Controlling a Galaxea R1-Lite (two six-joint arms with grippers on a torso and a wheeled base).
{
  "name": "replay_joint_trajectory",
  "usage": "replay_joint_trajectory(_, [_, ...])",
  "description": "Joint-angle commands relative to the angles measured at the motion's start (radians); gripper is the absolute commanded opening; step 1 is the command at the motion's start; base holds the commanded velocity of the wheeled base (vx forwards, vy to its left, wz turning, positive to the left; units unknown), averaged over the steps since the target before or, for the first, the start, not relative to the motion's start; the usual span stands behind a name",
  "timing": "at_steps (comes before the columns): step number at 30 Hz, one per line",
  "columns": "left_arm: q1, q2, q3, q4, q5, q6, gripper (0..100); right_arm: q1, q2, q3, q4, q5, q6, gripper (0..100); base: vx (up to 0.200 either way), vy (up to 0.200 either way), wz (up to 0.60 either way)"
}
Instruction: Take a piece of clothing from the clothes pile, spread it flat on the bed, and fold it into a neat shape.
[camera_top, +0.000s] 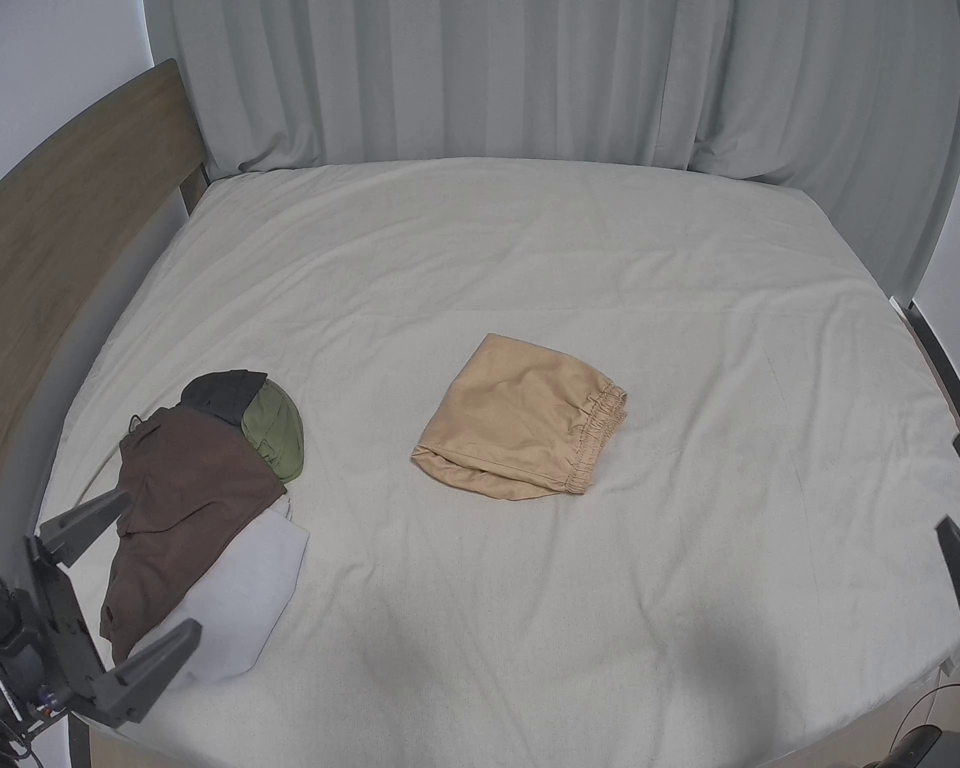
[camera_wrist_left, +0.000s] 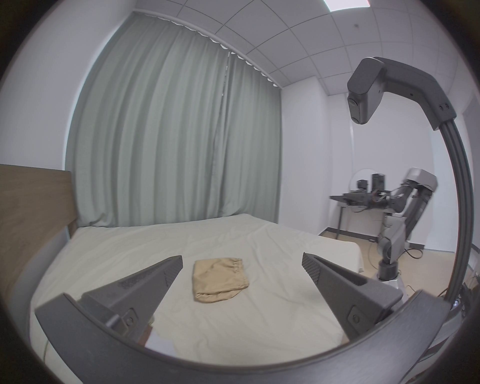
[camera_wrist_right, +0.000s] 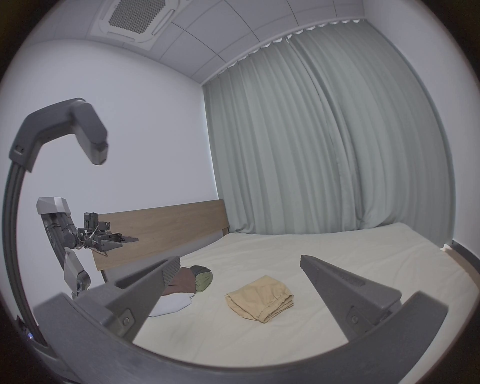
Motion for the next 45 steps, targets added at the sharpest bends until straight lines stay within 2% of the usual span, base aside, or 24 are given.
replay_joint_trajectory(1, [0.134,-0.444,0.004,0.353,0.138,-0.006,100,-0.126,-0.589,0.064,0.361,-0.001,-0.015,100,0.000,0.000,0.00])
replay_joint_trajectory(5, [0.176,-0.527,0.026,0.440,0.138,-0.005,100,-0.134,-0.604,0.088,0.377,-0.021,-0.019,100,0.000,0.000,0.00])
replay_joint_trajectory(9, [0.231,-0.658,0.026,0.600,0.137,-0.002,100,-0.138,-0.605,0.088,0.400,-0.123,-0.016,100,0.000,0.000,0.00])
replay_joint_trajectory(12, [0.273,-0.789,0.027,0.786,0.134,0.004,100,-0.214,-0.639,0.088,0.490,-0.118,-0.021,100,0.000,0.000,0.00])
replay_joint_trajectory(13, [0.274,-0.793,0.027,0.795,0.134,0.004,100,-0.218,-0.644,0.088,0.498,-0.116,-0.021,100,0.000,0.000,0.00])
replay_joint_trajectory(14, [0.279,-0.804,0.027,0.859,0.135,0.012,100,-0.234,-0.688,0.088,0.610,-0.103,-0.027,100,0.000,0.000,0.00])
replay_joint_trajectory(16, [0.286,-0.804,0.027,0.868,0.137,0.009,100,-0.227,-0.688,0.088,0.663,-0.116,-0.024,100,0.000,0.000,0.00])
replay_joint_trajectory(19, [0.326,-0.835,0.027,0.924,0.135,0.009,100,-0.227,-0.688,0.088,0.749,-0.176,-0.024,100,0.000,0.000,0.00])
replay_joint_trajectory(20, [0.343,-0.881,0.020,0.999,0.138,0.017,100,-0.227,-0.688,0.088,0.851,-0.222,-0.036,100,0.000,0.000,0.00])
replay_joint_trajectory(21, [0.346,-0.881,0.012,1.020,0.152,0.021,100,-0.227,-0.688,0.088,0.884,-0.265,-0.044,100,0.000,0.000,0.00])
replay_joint_trajectory(23, [0.346,-0.881,0.016,0.993,0.215,0.031,100,-0.227,-0.688,0.088,0.878,-0.325,-0.061,100,0.000,0.000,0.00])
replay_joint_trajectory(24, [0.346,-0.881,0.024,0.971,0.293,0.018,100,-0.229,-0.688,0.088,0.915,-0.382,-0.073,100,0.000,0.000,0.00])
replay_joint_trajectory(25, [0.346,-0.881,0.026,0.973,0.325,0.011,100,-0.229,-0.688,0.088,0.933,-0.393,-0.075,100,0.000,0.000,0.00])
replay_joint_trajectory(27, [0.346,-0.881,0.026,0.973,0.325,0.011,100,-0.229,-0.688,0.088,0.933,-0.393,-0.075,100,0.000,0.000,0.00])
replay_joint_trajectory(28, [0.346,-0.881,0.026,1.022,0.358,-0.031,100,-0.226,-0.688,0.088,0.927,-0.380,-0.070,100,0.000,0.000,0.00])
replay_joint_trajectory(30, [0.346,-0.881,0.026,1.036,0.370,-0.046,100,-0.226,-0.688,0.088,0.924,-0.379,-0.071,100,0.000,0.000,0.00])
replay_joint_trajectory(37, [0.346,-0.881,0.026,1.032,0.384,-0.048,100,-0.224,-0.688,0.088,0.923,-0.353,-0.082,100,0.000,0.000,0.00])
replay_joint_trajectory(45, [0.343,-0.881,0.026,1.032,0.385,-0.055,100,-0.226,-0.688,0.088,0.923,-0.357,-0.079,100,0.000,0.000,0.00])
